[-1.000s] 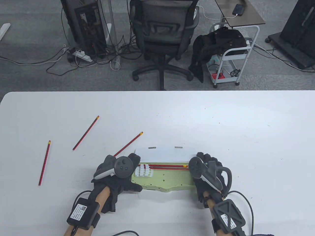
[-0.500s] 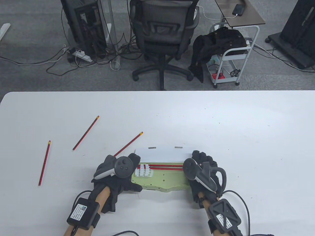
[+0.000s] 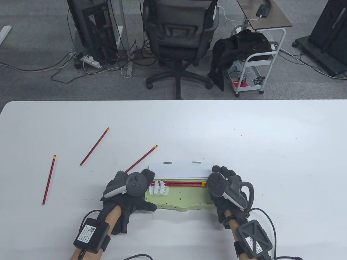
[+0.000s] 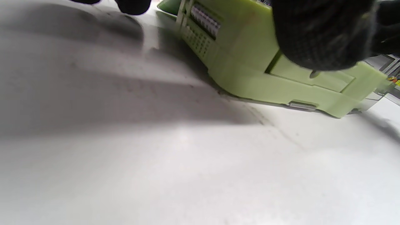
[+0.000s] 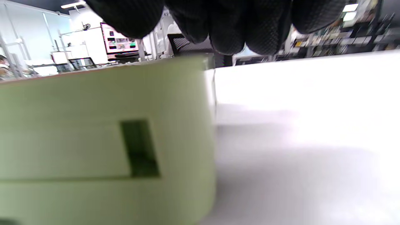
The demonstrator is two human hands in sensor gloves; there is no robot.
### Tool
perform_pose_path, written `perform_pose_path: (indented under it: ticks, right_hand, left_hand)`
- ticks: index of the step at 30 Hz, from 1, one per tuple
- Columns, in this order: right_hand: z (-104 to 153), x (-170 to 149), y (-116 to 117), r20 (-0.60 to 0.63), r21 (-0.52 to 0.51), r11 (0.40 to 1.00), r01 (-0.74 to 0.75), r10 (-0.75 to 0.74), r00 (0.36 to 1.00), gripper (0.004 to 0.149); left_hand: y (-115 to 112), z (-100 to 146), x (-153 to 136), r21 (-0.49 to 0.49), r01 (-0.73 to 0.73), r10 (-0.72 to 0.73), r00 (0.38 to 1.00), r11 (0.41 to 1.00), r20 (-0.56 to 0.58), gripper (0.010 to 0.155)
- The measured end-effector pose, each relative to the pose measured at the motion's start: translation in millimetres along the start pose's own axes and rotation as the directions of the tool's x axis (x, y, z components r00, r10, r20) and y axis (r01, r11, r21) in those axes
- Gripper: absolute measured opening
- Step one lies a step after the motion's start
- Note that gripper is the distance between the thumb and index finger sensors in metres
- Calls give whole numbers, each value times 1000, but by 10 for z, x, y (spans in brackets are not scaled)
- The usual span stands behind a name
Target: Organize multifunction pencil case
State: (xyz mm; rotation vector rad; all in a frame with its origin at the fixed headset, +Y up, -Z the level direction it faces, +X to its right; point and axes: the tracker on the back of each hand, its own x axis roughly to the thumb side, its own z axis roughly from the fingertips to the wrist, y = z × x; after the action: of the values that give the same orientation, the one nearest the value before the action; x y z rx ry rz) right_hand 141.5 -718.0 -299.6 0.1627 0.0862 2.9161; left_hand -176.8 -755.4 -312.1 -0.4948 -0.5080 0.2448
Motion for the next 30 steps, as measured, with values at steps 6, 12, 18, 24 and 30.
perform_pose_path:
  ticks: [6,12,18,24,30]
  right_hand:
    - [22,-267,-14,85,279,937,210,-242,967,85]
    - [11,-246,61,144,404,905,133,-207,968,102]
    - [3,-161,90,143,412,909,57,-127,982,101]
    - [-4,-141,89,140,425,905,36,-105,985,100]
    - [-6,-137,93,139,427,903,42,-112,984,100]
  left_hand:
    - [0,2,-4,1,-2,2,1000,1000,2,114]
    - [19,20,6,-12,31,-31,1000,999,5,114]
    - [458,302,-111,226,-62,77,995,972,-58,103]
    - [751,193,-384,217,175,-53,879,960,-474,72]
    - [614,-91,-542,56,221,-135,757,974,-639,60]
